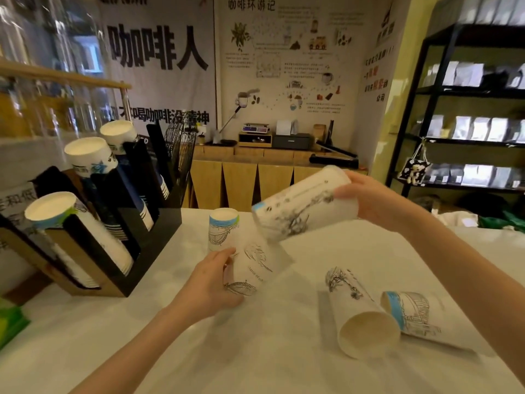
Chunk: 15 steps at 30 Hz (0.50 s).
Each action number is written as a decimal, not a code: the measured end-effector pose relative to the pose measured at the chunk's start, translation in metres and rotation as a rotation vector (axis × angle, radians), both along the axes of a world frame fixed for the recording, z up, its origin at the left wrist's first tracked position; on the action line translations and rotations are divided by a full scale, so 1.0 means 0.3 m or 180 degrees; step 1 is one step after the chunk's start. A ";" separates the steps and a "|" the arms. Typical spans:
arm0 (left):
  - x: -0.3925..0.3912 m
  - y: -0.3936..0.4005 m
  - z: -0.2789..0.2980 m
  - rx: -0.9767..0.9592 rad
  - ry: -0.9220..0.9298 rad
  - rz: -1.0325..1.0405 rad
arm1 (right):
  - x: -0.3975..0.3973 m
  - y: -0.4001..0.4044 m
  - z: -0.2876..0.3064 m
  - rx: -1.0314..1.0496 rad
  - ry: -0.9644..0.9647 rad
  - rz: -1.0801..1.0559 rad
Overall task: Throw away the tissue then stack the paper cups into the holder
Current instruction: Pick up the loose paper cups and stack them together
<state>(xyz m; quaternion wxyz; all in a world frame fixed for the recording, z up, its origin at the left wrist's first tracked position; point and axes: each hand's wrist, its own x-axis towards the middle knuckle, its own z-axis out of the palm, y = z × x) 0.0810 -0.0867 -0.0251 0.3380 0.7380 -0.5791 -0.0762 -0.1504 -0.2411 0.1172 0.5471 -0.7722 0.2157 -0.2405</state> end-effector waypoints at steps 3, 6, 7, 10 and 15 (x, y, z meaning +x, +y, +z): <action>-0.030 -0.001 -0.001 -0.0243 0.0897 -0.0067 | -0.006 0.003 0.078 -0.0112 -0.0582 -0.0420; -0.061 -0.023 -0.035 -0.0332 0.1697 -0.0164 | 0.011 0.026 0.136 -0.0616 -0.0685 -0.0636; -0.070 -0.030 -0.049 -0.0366 0.1786 -0.0157 | 0.025 0.036 0.147 -0.0793 -0.0612 -0.0708; -0.097 -0.045 -0.081 -0.0313 0.1900 -0.0168 | 0.075 0.075 0.155 -0.1209 -0.0304 -0.0824; -0.117 -0.039 -0.113 -0.0212 0.1802 -0.0217 | 0.151 0.142 0.104 -0.1637 0.0213 -0.0565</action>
